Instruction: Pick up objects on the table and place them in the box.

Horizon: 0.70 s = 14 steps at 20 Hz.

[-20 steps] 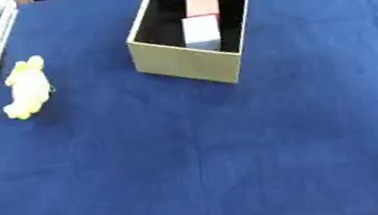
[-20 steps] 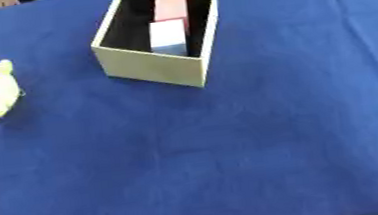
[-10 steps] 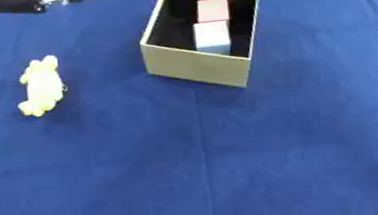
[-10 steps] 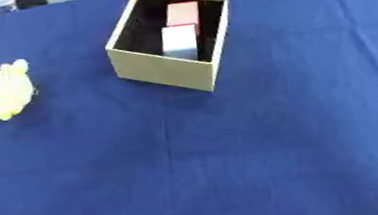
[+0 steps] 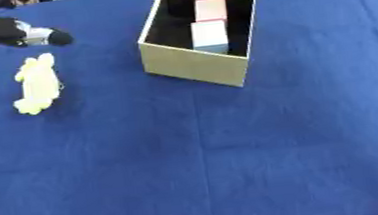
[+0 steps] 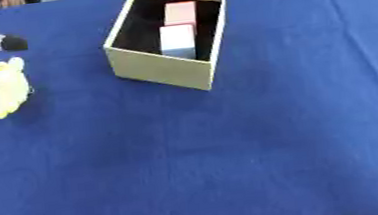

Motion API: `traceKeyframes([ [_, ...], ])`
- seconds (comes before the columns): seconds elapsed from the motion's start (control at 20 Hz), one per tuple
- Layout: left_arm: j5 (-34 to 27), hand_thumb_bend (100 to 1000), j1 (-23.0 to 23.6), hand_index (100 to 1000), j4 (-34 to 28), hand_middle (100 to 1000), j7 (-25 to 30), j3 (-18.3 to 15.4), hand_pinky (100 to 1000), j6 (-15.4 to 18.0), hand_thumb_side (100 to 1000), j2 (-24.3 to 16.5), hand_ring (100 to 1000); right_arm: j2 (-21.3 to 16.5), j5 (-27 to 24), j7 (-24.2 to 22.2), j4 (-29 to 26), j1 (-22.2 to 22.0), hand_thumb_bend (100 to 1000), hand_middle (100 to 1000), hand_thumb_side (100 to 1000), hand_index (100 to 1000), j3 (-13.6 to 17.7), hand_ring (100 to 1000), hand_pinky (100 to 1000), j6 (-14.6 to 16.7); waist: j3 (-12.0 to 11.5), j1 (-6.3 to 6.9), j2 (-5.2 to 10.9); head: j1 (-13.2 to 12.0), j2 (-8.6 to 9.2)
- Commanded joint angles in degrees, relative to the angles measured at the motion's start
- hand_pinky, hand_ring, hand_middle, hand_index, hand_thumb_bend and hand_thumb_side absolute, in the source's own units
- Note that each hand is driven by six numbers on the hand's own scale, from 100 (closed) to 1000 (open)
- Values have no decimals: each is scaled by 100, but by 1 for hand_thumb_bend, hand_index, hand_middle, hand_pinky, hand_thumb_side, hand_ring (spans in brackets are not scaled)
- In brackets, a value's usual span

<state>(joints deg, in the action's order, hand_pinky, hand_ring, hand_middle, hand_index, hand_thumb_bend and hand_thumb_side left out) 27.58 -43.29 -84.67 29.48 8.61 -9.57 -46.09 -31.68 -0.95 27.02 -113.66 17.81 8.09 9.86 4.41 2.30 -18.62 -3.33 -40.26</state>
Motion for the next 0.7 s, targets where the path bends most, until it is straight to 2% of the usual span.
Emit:
traceKeyframes([
  [0.05,107,952,39,884,-4,793,218,-39,818,13,657,-318,844,-159,37,16,-93,39,100,662,814,773,63,731,849,8,-11,-19,121,31,39],
  [0.1,139,954,93,886,4,796,267,-40,820,20,673,-354,847,-159,37,16,-93,39,100,662,812,773,64,731,849,11,-13,-21,118,34,48],
  [0.4,373,929,445,913,53,823,542,-25,832,126,596,-559,866,-157,35,28,-93,36,100,663,811,772,72,730,849,24,-14,-39,103,53,99],
  [0.7,632,937,647,927,92,843,646,33,837,171,586,-664,881,-155,34,29,-93,40,100,663,811,772,70,729,848,34,-15,-55,89,78,76],
])
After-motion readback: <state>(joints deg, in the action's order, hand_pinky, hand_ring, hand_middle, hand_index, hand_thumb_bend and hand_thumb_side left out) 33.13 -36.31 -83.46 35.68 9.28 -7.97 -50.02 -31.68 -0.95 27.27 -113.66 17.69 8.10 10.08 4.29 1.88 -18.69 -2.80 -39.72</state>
